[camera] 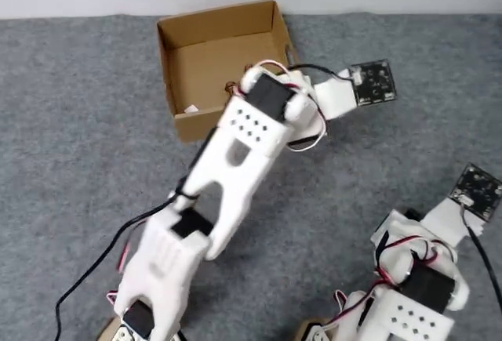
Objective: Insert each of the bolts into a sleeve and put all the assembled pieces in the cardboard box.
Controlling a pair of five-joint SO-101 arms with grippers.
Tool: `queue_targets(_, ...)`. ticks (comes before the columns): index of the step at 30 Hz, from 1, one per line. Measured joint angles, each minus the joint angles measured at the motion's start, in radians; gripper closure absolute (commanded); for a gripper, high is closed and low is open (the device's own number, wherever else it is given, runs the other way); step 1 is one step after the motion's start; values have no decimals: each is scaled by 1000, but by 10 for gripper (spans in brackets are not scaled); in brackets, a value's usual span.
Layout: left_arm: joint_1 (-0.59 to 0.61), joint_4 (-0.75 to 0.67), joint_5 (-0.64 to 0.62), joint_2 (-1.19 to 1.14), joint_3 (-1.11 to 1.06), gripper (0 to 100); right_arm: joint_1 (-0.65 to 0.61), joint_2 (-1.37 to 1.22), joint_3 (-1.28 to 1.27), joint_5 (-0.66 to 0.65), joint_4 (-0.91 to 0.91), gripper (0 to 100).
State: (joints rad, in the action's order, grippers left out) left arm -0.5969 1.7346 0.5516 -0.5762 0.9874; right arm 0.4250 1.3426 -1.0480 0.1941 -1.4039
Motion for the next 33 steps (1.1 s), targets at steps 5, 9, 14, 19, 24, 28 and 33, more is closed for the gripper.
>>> queue_targets(5,0,0,-97,328,-318,996,-83,129,-5,0,0,991)
queue_targets(9,0,0,-201,560,-528,995,-144,252,-51,-37,0,991)
queue_targets(14,0,0,-382,815,-756,995,-233,405,-74,-78,0,991)
queue_targets(19,0,0,-408,1034,-953,995,-377,459,-109,-91,38,991)
queue_targets(24,0,-49,-471,1237,-1079,995,-611,453,-143,-91,78,990)
queue_targets(28,0,-126,-674,1407,-1180,995,-755,470,-144,-91,92,989)
queue_targets(33,2,-233,-919,1614,-1359,995,-896,465,-144,-150,92,990)
